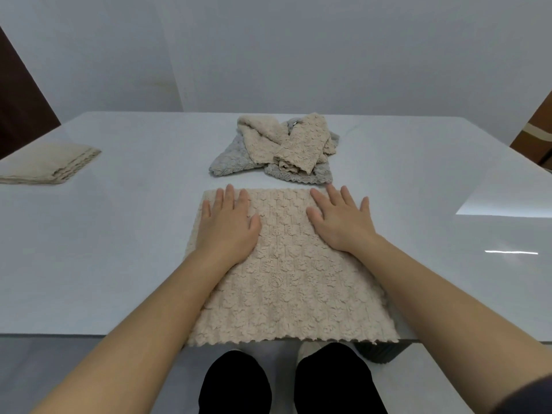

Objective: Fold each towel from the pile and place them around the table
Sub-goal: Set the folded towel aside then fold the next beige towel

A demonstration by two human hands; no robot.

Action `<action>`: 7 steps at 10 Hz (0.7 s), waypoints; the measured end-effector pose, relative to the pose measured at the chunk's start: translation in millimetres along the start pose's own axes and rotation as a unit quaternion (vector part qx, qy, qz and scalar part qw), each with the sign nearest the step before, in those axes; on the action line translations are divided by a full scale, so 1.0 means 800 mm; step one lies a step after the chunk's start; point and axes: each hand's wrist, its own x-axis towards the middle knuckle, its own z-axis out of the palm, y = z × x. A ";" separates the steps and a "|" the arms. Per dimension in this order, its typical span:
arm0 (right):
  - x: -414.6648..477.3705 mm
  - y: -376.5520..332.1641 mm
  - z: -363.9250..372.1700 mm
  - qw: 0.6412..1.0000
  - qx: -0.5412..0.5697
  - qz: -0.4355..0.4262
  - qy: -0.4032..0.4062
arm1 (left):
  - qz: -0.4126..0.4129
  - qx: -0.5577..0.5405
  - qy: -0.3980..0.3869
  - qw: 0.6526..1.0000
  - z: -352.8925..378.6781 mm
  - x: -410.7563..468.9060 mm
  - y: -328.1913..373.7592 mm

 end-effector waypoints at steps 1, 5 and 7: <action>0.000 0.000 0.000 1.000 -0.002 0.003 0.004 | 0.046 -0.015 0.012 0.999 -0.012 -0.015 0.035; -0.002 0.000 -0.002 1.000 0.001 0.000 -0.002 | 0.075 0.012 -0.048 0.996 -0.001 -0.085 -0.019; -0.004 -0.001 -0.005 1.000 0.003 0.002 -0.010 | 0.037 0.008 -0.041 0.998 -0.004 -0.099 -0.054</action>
